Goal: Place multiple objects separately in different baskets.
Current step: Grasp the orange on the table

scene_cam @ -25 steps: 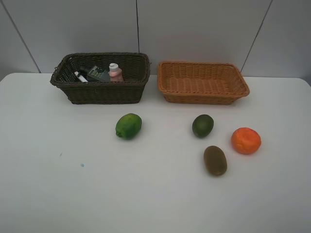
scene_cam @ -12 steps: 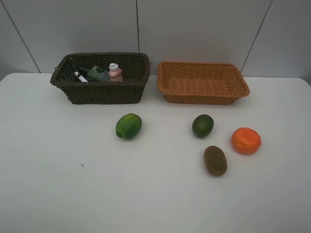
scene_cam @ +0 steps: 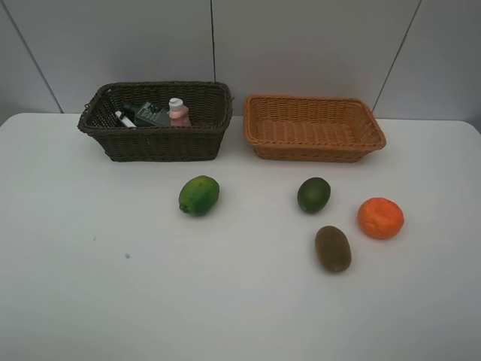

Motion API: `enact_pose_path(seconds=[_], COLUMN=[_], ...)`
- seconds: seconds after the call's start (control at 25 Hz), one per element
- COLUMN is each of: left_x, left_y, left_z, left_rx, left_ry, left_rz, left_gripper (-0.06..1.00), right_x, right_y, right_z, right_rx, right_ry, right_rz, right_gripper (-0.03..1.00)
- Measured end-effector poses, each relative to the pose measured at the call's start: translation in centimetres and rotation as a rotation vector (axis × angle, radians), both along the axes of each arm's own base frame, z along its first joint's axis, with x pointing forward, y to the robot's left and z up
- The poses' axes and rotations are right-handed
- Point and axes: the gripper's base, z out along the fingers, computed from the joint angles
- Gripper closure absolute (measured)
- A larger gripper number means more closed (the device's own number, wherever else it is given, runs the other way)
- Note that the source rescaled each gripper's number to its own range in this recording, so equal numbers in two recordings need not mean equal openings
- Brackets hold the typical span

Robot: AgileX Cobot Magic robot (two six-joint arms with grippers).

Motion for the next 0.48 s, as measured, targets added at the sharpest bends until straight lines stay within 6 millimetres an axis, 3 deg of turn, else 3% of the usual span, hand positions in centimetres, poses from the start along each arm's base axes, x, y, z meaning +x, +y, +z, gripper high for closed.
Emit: enact_pose_path(seconds=[0.24,0.36,0.48], left_x=[0.0,0.0,0.0], left_y=[0.0,0.0,0.0], left_z=[0.0,0.0,0.0], left_rx=[0.000,0.000,-0.001], left_ry=[-0.001,-0.003,-0.003], left_rz=[0.000,0.000,0.001], left_gripper=[0.11,0.11,0.11], right_x=[0.7,2.7,5.2], right_y=[-0.3,-0.2,0.0], right_z=[0.0,-0.1,-0.5], right_rx=[0.031,0.055,0.092], right_ry=[0.044,0.166,0.324], right_rz=[-0.049,-0.049,-0.037], right_gripper=[0.11,0.01,0.01])
